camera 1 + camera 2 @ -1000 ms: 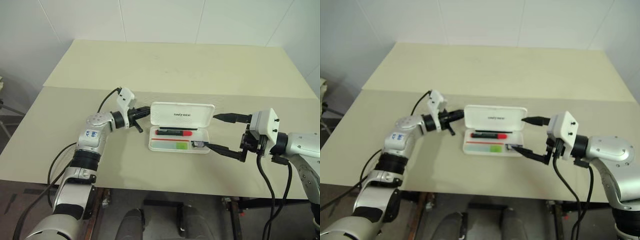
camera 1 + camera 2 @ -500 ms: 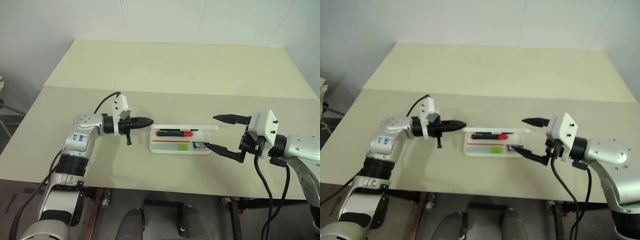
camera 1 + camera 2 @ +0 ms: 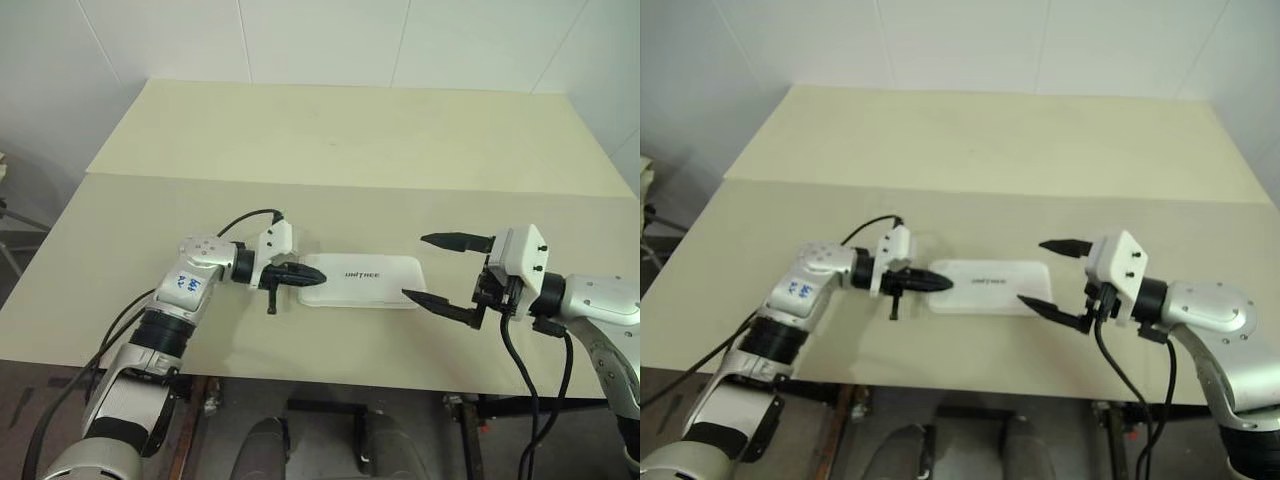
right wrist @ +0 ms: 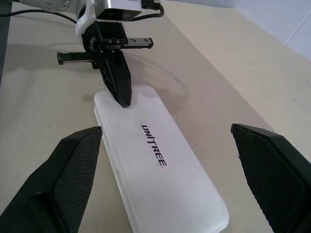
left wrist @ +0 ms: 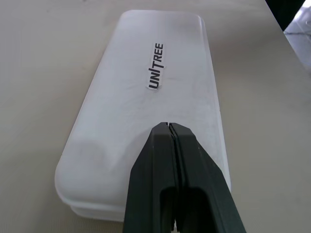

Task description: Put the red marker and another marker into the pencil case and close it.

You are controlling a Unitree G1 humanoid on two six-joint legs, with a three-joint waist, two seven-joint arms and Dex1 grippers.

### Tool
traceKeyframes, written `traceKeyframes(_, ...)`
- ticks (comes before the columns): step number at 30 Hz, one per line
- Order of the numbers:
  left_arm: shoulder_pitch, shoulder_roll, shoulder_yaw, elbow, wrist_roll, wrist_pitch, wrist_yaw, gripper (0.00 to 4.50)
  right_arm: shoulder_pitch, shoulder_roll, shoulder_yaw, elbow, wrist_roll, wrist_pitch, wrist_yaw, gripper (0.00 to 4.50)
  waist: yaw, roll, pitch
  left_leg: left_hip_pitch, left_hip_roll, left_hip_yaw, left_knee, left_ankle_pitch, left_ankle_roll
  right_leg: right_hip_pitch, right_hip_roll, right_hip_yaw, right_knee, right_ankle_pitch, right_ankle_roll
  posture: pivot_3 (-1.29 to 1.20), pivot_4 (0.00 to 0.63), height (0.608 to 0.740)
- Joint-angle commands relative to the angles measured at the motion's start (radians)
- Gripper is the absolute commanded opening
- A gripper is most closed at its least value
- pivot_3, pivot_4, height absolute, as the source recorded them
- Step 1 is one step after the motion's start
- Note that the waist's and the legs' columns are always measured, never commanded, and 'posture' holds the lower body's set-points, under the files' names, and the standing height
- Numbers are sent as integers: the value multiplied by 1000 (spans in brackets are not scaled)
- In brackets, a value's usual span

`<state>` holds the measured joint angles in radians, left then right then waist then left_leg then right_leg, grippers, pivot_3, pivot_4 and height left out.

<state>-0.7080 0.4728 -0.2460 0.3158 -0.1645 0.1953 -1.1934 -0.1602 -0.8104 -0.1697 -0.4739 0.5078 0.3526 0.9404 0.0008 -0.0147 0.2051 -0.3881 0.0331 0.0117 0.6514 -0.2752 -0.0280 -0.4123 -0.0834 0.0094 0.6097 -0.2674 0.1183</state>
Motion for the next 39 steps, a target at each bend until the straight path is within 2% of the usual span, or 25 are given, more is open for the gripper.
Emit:
traceKeyframes(1,-16,-10,-56,13,59,0,-1,17,14,7,-31,-52,16,0,-27,4500,1,0,0,0,0,0,0,0,0,0,0,0,0,0,0,0,150,740)
traceKeyframes(10,-43,-33,-101,16,109,71,34,17,39,21,-27,-83,15,0,-73,4500,1,-1,-1,1,0,-1,1,0,0,2,0,0,0,-1,-2,0,150,740)
traceKeyframes(15,-30,-33,-102,-41,86,124,36,17,44,33,-16,-88,11,-3,-89,4500,1,-1,-1,1,0,-1,2,0,0,2,0,0,0,-2,-3,0,150,740)
traceKeyframes(21,32,-13,26,-138,-24,183,56,17,41,33,-18,-71,13,-9,-82,4500,-4,-1,-1,1,0,-1,1,0,0,2,0,0,0,-1,-2,0,150,740)
traceKeyframes(27,132,53,170,-215,-105,73,47,17,29,31,-16,-26,15,-23,-52,4500,-3,-1,-1,1,2,-1,-1,0,0,0,2,0,1,-1,-2,0,150,740)
traceKeyframes(30,170,59,266,-273,-179,25,55,638,26,33,-16,2,14,-32,-33,4500,-2,-1,0,0,2,-1,-1,0,0,0,1,-1,1,-1,-3,0,150,740)
traceKeyframes(39,262,125,363,-392,-223,51,119,3687,2,37,-5,95,5,-80,23,4500,-2,-1,0,1,2,-1,-1,0,0,0,1,-1,0,-1,-2,0,150,740)
